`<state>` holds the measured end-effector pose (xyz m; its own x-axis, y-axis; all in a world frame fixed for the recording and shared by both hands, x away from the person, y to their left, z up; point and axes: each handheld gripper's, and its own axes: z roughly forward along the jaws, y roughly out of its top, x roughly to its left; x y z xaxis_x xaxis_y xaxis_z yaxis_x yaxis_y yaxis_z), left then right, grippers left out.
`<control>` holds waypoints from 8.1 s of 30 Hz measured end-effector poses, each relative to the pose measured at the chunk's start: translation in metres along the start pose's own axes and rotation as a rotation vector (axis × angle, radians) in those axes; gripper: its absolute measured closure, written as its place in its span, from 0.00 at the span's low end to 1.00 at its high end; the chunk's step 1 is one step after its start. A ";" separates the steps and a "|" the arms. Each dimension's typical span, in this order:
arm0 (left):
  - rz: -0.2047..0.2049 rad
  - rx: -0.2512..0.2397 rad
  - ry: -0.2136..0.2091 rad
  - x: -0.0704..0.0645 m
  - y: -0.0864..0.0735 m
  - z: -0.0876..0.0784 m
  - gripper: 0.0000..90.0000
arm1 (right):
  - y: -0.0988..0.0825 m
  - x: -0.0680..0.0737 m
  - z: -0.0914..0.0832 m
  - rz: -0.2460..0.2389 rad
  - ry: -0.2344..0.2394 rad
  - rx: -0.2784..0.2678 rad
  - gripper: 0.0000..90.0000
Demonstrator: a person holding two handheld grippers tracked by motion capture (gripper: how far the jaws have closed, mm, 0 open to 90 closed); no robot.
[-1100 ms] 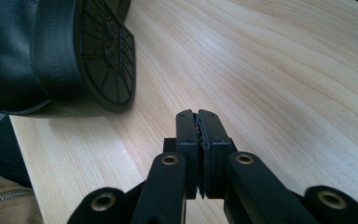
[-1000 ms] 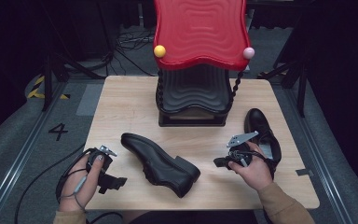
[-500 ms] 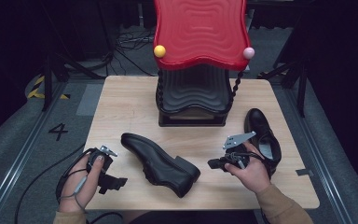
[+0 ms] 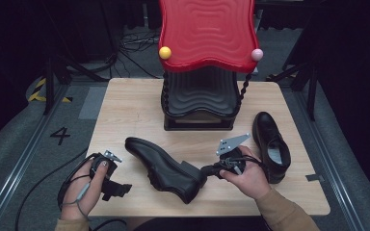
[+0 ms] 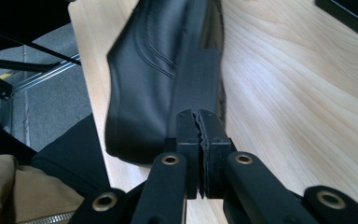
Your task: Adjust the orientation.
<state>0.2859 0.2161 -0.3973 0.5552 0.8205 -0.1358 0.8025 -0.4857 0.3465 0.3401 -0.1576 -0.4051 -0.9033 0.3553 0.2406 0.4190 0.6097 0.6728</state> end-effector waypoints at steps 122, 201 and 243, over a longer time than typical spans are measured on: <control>0.006 -0.007 -0.007 0.000 0.002 -0.002 0.21 | 0.020 0.040 -0.020 -0.099 -0.069 0.182 0.91; 0.069 0.014 -0.037 -0.003 0.030 0.011 0.21 | -0.075 -0.068 -0.119 0.344 -0.489 0.240 0.61; 0.075 0.010 -0.039 -0.003 0.032 0.011 0.21 | -0.040 0.010 -0.095 0.067 -0.219 0.334 0.85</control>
<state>0.3120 0.1948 -0.3960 0.6215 0.7696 -0.1462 0.7607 -0.5482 0.3476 0.3056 -0.2460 -0.3630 -0.8469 0.5228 0.0973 0.5161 0.7638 0.3877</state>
